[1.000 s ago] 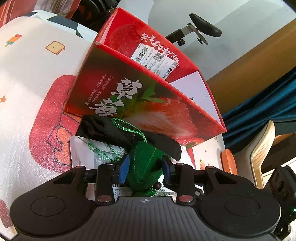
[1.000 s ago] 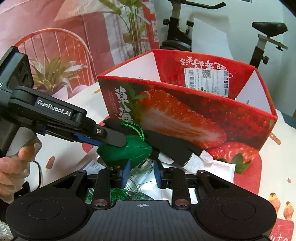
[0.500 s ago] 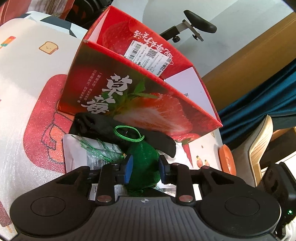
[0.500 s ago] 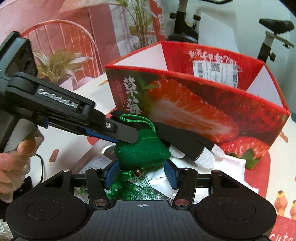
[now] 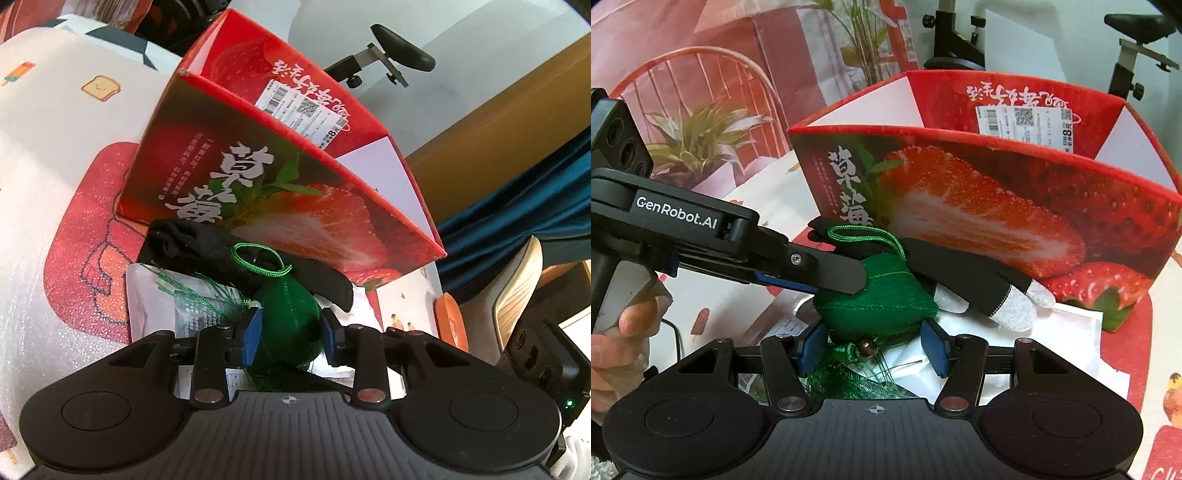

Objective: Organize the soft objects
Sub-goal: 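Close the right gripper on the green pouch beside the left gripper, then lift the green pouch with both grippers and carry it over the red box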

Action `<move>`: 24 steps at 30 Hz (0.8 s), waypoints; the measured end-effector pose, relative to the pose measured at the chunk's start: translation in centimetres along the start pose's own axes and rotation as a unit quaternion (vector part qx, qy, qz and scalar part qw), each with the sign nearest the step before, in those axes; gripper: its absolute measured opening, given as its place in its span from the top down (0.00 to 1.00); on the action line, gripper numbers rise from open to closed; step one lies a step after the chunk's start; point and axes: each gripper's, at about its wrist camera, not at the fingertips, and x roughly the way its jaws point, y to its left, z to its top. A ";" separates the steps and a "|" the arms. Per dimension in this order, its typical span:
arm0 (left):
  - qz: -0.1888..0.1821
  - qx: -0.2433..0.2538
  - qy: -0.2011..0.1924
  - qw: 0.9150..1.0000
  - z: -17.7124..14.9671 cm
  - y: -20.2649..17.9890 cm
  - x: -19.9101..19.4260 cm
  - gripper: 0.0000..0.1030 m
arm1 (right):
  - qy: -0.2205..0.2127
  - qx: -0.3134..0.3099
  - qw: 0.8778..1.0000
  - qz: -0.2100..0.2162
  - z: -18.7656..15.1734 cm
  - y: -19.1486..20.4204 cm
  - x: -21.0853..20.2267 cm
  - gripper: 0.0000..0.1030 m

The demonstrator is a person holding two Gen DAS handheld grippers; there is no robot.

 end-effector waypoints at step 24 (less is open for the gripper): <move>-0.007 0.023 -0.017 1.000 0.0 -1.1 -1.2 0.66 | -0.021 -0.026 0.999 -0.015 0.3 0.8 -1.6 0.50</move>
